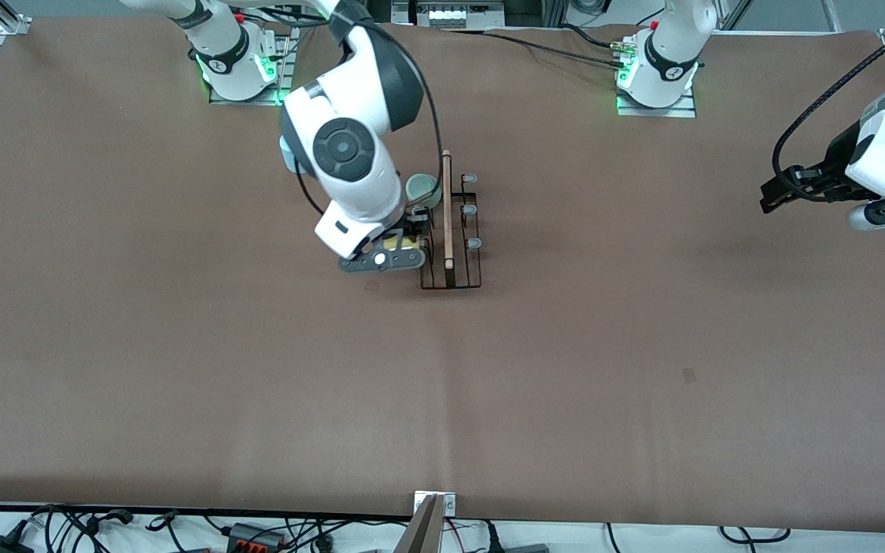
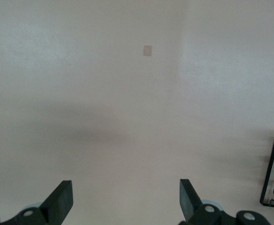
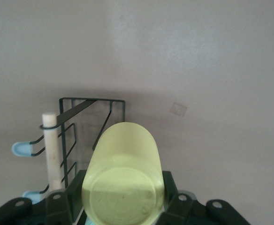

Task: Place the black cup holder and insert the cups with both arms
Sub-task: 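Carry the yellow cup to the rack with the right gripper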

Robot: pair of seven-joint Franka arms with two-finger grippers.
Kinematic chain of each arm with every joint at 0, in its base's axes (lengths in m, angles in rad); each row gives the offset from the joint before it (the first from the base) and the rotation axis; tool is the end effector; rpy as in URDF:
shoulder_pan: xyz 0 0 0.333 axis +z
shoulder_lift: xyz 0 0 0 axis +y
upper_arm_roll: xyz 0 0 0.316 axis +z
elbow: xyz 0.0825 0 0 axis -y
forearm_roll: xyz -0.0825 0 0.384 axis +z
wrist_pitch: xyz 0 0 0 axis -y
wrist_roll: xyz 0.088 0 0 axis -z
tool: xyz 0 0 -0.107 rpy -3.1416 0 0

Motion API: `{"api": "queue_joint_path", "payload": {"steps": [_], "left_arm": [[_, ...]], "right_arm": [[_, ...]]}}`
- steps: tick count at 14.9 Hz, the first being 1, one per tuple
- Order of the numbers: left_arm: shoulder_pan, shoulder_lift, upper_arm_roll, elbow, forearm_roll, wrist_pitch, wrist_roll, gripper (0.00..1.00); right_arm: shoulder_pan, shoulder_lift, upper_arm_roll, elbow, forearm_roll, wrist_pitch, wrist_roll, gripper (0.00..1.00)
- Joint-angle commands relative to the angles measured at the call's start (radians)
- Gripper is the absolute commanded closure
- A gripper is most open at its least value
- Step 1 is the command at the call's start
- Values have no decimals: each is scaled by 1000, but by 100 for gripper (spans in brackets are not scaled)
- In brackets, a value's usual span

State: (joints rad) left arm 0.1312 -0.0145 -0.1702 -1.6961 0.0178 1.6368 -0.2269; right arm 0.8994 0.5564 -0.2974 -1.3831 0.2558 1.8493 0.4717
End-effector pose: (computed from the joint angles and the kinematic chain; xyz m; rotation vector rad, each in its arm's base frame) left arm 0.5515 -0.0203 0.5788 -3.1014 -0.2899 0.0653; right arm 0.5437 0.4461 0.3944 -3.0935 -0.1379 0.1557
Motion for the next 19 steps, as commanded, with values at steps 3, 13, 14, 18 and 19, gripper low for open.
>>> {"api": "queue_joint_path", "payload": {"steps": [3, 13, 14, 18, 19], "left_arm": [[7, -1, 0, 15, -18, -20, 14, 0], [7, -1, 0, 15, -18, -20, 14, 0], [7, -1, 0, 15, -18, -20, 14, 0], [7, -1, 0, 15, -18, -20, 14, 0], [7, 1, 0, 15, -18, -18, 15, 0]], "right_arm": [[47, 14, -9, -17, 3, 51, 74, 73], [55, 40, -9, -19, 5, 120, 77, 73], [55, 42, -9, -19, 5, 125, 77, 73], [62, 60, -11, -19, 0, 128, 76, 73], [64, 62, -11, -19, 0, 128, 76, 73]]}}
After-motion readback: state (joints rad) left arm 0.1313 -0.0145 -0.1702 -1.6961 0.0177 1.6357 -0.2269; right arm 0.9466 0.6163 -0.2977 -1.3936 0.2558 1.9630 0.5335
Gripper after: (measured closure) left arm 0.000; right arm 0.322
